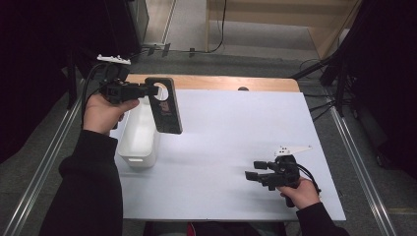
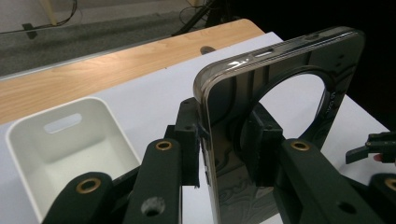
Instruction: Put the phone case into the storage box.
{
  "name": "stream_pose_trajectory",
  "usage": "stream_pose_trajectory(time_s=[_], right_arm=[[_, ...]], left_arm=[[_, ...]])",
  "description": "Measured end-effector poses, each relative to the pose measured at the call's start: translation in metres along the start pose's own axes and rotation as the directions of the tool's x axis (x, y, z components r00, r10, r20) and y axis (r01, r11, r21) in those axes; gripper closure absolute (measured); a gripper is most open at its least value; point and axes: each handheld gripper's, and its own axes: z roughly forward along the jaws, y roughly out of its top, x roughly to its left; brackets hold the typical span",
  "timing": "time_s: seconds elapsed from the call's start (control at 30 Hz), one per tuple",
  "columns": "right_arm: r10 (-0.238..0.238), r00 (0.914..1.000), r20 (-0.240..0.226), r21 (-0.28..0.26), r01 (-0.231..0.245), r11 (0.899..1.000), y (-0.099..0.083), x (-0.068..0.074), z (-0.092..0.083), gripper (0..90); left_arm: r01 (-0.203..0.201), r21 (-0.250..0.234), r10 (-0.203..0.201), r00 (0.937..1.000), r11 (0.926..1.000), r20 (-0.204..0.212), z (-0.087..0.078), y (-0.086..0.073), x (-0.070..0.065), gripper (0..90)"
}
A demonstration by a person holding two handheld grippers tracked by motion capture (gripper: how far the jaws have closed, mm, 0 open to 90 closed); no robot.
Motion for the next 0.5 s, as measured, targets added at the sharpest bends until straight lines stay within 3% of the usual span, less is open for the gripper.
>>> stream_pose_trajectory(time_s=[0.5], right_arm=[[0.0,1.0,-0.003,0.003,0.0,1.0,0.0,0.0,0.0,30.5]], left_arm=[[0.0,-0.014,0.0,0.9986,0.9999,-0.053,-0.018,0.005,0.018,69.6]])
